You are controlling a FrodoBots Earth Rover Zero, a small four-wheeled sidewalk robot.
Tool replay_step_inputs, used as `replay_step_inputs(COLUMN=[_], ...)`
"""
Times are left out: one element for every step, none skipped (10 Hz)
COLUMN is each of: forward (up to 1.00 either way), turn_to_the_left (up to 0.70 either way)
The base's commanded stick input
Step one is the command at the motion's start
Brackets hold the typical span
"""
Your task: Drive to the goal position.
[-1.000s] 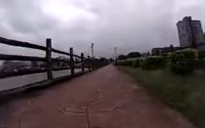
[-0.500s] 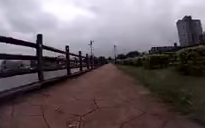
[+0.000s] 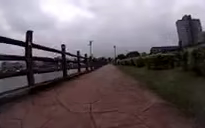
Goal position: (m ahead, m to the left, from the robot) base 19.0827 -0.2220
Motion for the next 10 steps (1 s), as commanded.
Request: replay_step_inputs(forward=[1.00, 1.00, 1.00, 1.00, 1.00, 1.00, 1.00, 1.00, 1.00, 1.00], turn_to_the_left=[0.00, 0.00, 0.00, 0.00, 0.00, 0.00, 0.00, 0.00, 0.00, 0.00])
